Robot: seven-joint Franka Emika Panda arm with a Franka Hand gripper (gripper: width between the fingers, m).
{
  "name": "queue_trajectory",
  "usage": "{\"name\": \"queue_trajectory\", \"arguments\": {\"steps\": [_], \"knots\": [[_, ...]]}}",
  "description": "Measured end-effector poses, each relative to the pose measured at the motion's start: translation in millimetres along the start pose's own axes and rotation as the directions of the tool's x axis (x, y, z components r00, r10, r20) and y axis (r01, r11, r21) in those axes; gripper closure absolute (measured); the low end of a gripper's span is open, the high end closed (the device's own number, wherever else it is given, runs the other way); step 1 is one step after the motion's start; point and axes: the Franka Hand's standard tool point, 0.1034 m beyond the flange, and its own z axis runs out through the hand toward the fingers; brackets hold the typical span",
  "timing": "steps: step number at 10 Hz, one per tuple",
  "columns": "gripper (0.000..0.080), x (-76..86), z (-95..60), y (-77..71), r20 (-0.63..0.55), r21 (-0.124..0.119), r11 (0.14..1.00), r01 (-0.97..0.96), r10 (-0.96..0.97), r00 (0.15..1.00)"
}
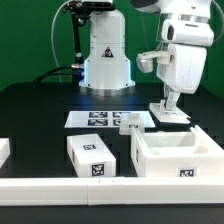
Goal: Assemble cabinet
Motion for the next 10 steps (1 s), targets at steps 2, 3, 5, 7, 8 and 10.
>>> {"name": "queue_trajectory", "arguments": {"steps": [2,3,5,7,8,10], "knots": [[0.0735,-8.6,7.3,-5.6,-0.001,0.014,1.000,0.007,-0.007,1.000],[0.0735,-8.2,7.4,-5.8,-0.001,0.014,1.000,0.008,-0.008,1.000],[0.0735,-6.2,7.0,-6.7,-0.007,0.002,1.000,0.030,-0.030,1.000],[0.0735,1.8,4.9,-6.1,-0.007,-0.006,0.999,0.034,-0.034,0.999],[0.0735,2.8,5.2,-5.0,-0.008,-0.006,0.999,0.034,-0.034,0.999],[0.0735,2.4,7.9,-6.4,-0.008,0.000,0.999,0.032,-0.032,0.999]]}}
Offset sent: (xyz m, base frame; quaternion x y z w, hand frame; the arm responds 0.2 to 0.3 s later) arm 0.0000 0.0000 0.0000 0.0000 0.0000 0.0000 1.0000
